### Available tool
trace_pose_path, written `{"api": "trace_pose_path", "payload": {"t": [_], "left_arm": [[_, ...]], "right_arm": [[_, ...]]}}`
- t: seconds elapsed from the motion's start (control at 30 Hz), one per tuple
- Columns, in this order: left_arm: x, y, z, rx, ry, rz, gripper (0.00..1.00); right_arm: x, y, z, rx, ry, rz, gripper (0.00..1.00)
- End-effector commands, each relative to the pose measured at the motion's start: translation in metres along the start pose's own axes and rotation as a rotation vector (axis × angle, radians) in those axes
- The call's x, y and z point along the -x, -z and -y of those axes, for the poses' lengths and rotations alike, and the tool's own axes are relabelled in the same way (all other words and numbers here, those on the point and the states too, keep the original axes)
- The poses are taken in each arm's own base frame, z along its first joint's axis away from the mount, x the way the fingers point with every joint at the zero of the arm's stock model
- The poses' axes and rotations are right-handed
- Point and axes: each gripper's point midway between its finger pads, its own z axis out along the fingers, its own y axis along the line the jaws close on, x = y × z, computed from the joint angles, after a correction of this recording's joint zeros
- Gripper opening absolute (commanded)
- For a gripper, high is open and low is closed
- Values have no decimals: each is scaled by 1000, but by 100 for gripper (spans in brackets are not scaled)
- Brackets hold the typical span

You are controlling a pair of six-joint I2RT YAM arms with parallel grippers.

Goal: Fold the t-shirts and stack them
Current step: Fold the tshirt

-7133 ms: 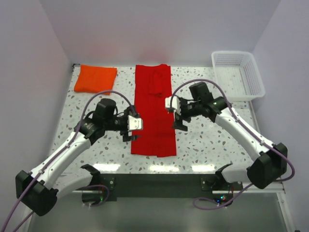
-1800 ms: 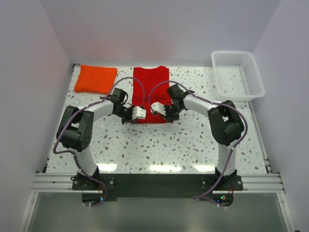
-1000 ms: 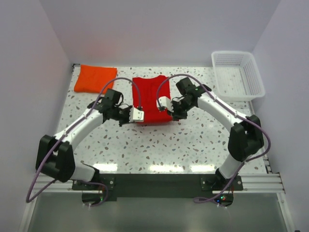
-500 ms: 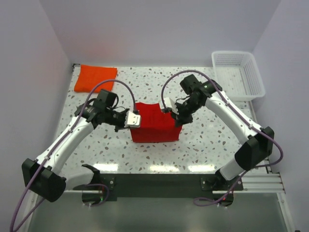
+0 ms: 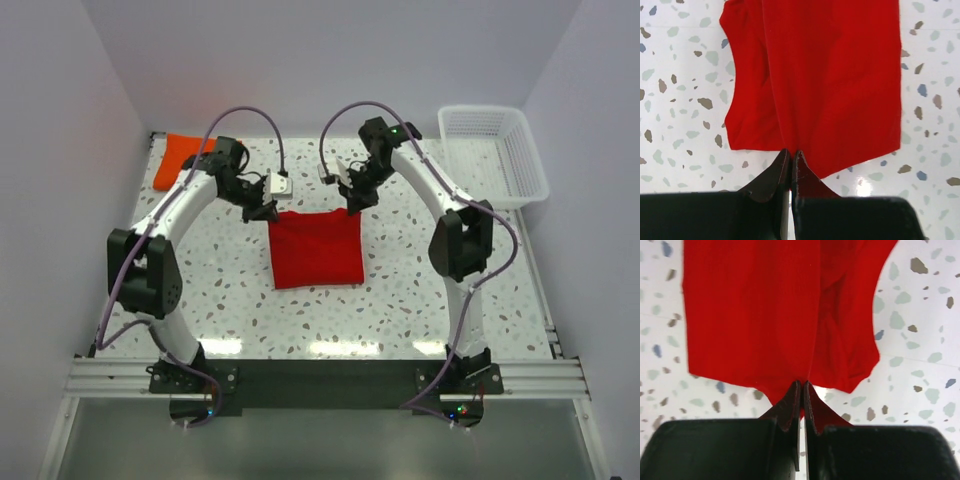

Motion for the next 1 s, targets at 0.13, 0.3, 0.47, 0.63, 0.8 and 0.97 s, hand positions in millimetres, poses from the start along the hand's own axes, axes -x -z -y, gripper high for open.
{"api": "trace_pose_path", "payload": {"t": [0.13,0.3,0.47,0.63,0.8,0.97], "left_arm": [[-20,-27,-61,2,12,7,0],[-24,-44,-97,32,30,17,0],[-53,-70,-111,30,58,-26,0],[-73,-85,-102,3,92,-72,0],[-74,-88,-72,-57,108,-72,0],[-78,-85,-2,-141,132,-78,0]], "right_arm": [[-31,-15,17,93,-39,-51,0],[-50,-31,39,52,-23,-67,0],[-68,-48,52,29,-30,-100,0],[-80,-58,52,33,-38,-114,0],[-83,-72,31,86,-64,-125,0],[-76,-79,-16,167,-79,-126,0]]}}
